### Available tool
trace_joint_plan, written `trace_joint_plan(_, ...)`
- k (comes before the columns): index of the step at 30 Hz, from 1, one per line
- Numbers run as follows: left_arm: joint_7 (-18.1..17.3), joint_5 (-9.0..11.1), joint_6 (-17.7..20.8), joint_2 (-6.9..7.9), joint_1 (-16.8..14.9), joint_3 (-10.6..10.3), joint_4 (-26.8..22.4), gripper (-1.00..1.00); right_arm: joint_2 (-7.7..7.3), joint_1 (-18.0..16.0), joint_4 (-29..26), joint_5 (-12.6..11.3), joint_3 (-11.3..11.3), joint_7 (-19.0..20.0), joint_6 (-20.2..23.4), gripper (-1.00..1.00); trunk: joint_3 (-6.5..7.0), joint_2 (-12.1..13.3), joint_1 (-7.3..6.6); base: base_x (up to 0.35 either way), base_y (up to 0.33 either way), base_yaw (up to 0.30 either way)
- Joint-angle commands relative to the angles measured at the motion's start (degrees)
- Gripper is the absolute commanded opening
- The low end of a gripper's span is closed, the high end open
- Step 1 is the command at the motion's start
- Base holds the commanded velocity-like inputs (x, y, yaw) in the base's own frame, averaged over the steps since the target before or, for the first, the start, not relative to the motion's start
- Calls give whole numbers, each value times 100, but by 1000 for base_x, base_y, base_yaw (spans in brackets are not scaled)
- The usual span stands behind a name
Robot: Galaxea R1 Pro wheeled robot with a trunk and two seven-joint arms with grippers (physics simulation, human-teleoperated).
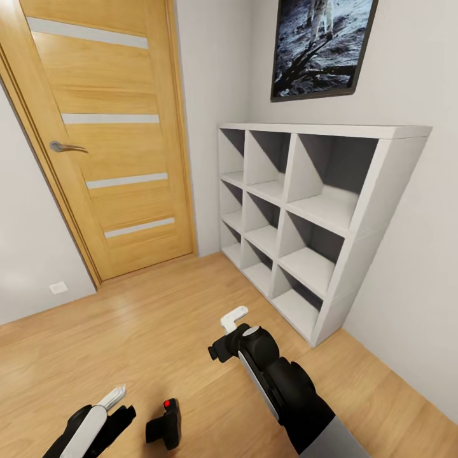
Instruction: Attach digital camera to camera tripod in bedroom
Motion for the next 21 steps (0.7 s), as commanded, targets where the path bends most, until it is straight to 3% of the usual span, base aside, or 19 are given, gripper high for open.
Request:
trace_joint_plan(1,49,52,7,4,-3,-10,-10,100,1,-4,-6,32,-1,37,26,100,-6,-3,0,15,-15,0)
trace_joint_plan(8,41,47,99,7,-313,-62,-73,100,1,43,-270,35,-16,34,45,100,-6,-3,0,7,-7,0)
trace_joint_plan(13,25,-44,249,33,-626,-543,-92,100,1,138,-675,39,-31,33,85,100,-6,-3,0,2,-2,0)
trace_joint_plan(21,66,-67,294,37,-716,-751,-60,100,1,177,-821,41,-32,30,190,100,-6,-3,0,0,0,0)
